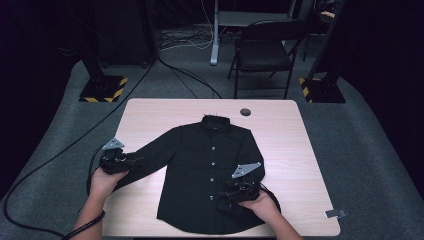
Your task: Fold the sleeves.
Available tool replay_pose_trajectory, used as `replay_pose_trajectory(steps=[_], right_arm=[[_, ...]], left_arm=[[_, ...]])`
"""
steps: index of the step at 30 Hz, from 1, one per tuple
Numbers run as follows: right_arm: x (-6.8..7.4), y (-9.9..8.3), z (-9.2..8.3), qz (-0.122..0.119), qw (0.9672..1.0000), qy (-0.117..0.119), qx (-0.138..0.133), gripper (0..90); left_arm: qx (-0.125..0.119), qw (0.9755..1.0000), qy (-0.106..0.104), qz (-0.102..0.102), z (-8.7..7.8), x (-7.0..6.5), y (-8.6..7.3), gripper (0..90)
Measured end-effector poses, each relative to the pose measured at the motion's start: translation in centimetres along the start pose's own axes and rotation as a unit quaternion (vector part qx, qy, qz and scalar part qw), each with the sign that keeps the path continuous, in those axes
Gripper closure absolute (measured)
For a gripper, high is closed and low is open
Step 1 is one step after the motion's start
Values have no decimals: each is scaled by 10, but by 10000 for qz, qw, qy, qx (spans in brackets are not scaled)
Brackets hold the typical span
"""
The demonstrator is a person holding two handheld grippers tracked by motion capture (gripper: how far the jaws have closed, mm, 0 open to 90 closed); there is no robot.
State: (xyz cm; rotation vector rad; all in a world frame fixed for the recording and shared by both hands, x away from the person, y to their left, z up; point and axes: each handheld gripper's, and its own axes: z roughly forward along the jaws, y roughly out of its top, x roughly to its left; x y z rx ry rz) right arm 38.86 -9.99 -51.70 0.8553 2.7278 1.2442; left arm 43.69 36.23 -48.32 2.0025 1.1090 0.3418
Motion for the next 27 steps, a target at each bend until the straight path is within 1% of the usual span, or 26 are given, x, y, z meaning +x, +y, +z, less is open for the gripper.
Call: replay_pose_trajectory(steps=[5,10,17,20,21,25,27], right_arm=[[0,0,0,-18,10000,-3,14,410],[0,0,0,-15,10000,3,11,410],[-1,0,0,-2,10000,25,4,409],[-1,0,0,0,10000,31,7,409],[-1,0,0,6,10000,37,5,409],[-2,1,0,9,10000,47,2,407],[-2,1,0,13,10000,56,11,404]], left_arm=[[27,10000,48,38,-4,2,-1,558],[-53,9999,85,-40,-10,7,-2,561],[10,10000,58,-6,-15,10,-4,562],[28,10000,88,-24,-15,11,-5,562],[45,9999,129,-28,-16,12,-6,562],[55,9999,141,-67,-17,15,-9,580],[37,9997,233,-79,-20,16,-12,586]])
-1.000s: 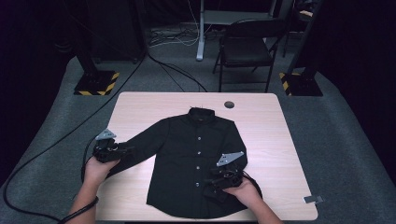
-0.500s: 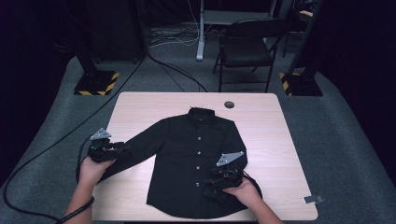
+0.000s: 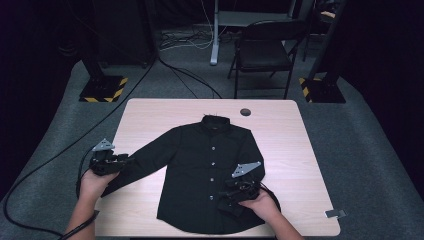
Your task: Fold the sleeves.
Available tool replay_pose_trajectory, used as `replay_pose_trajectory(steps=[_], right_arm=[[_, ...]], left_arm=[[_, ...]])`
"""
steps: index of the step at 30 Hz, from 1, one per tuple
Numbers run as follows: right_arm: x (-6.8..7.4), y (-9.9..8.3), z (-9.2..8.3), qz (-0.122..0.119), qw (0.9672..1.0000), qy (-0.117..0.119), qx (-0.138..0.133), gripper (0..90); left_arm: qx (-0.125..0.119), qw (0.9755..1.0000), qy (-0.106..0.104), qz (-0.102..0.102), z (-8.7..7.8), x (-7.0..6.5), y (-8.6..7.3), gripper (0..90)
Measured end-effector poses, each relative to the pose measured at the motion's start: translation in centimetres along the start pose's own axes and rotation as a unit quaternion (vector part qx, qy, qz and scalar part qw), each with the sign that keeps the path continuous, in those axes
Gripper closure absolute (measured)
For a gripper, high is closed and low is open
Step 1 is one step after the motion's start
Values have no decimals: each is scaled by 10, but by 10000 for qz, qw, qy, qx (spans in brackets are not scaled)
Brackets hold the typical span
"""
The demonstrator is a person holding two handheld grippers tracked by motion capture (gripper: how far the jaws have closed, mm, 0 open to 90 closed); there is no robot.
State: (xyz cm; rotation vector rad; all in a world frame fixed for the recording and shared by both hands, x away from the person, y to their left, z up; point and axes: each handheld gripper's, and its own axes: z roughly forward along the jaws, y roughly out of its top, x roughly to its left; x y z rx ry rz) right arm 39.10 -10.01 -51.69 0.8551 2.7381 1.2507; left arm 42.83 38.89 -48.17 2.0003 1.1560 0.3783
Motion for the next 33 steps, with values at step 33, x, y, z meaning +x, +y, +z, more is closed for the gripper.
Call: replay_pose_trajectory(steps=[33], right_arm=[[0,3,1,-18,10000,57,78,368]], left_arm=[[198,9986,380,-299,-7,25,-28,621]])
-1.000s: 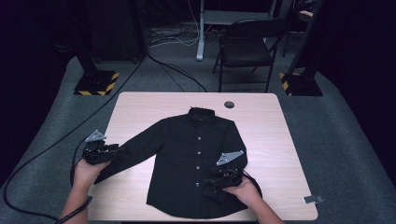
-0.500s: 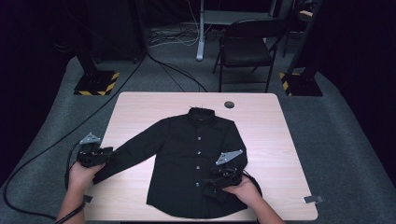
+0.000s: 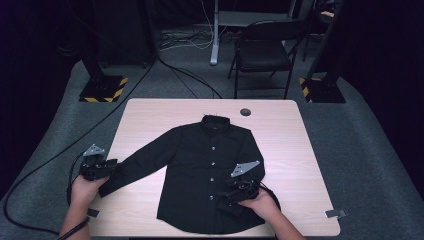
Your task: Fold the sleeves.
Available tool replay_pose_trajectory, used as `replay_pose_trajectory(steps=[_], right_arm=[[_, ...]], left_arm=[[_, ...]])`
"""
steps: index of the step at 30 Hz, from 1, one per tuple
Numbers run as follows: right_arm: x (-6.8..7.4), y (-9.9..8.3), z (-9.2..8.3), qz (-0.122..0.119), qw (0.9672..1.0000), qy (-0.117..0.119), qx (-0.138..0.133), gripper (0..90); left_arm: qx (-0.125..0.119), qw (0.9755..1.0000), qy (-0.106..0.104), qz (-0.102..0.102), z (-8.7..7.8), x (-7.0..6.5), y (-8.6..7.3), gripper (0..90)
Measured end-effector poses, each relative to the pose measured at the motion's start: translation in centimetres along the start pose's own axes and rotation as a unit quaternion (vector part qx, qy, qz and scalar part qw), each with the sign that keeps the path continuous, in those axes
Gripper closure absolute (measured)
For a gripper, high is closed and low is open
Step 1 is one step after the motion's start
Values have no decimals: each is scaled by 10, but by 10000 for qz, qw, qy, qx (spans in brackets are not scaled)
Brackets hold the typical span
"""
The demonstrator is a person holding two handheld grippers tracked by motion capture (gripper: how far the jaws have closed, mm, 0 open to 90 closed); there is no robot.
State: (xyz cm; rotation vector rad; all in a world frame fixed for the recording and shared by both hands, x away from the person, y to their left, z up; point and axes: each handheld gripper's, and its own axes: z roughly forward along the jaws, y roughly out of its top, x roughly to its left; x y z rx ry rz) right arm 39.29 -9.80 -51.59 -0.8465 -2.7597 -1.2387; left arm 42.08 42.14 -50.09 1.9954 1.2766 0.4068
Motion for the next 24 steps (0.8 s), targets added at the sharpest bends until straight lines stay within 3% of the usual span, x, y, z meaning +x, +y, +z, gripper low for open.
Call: replay_pose_trajectory(steps=[24], right_arm=[[-1,0,0,-12,10000,17,-18,372]], left_arm=[[308,9995,20,-69,9,5,-7,674]])
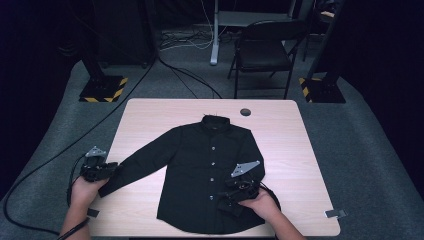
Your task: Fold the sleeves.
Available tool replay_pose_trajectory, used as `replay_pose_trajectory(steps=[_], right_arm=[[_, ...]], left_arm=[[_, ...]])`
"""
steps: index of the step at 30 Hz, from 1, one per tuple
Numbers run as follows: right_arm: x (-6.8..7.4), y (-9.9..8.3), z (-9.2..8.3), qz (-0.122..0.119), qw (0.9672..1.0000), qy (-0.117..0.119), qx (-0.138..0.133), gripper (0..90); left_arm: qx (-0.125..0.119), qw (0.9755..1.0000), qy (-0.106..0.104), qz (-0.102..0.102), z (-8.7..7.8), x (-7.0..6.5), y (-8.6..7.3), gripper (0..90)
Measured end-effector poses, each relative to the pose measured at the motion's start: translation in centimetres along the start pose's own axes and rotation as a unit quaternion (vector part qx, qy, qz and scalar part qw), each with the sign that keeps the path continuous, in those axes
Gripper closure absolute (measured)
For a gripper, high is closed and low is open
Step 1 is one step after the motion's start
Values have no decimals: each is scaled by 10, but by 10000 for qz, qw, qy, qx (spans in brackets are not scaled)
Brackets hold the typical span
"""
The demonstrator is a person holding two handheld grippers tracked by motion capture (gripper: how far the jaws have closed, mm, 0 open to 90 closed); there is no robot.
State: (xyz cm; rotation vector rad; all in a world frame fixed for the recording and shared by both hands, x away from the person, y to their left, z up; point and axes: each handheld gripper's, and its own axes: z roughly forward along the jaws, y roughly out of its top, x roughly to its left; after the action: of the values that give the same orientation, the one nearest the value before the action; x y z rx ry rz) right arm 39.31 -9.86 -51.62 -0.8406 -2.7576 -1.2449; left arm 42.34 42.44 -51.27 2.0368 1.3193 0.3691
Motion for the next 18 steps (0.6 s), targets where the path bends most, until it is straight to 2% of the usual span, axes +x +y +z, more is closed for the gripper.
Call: replay_pose_trajectory(steps=[7,14,18], right_arm=[[0,0,0,-6,10000,-1,-2,374],[0,0,0,-15,10000,-8,-6,376],[0,0,0,-15,10000,-9,-7,376]], left_arm=[[35,9999,-76,-114,0,2,0,786],[39,9999,-93,-112,-5,2,3,857],[-36,9999,-128,50,-11,-1,5,860]])
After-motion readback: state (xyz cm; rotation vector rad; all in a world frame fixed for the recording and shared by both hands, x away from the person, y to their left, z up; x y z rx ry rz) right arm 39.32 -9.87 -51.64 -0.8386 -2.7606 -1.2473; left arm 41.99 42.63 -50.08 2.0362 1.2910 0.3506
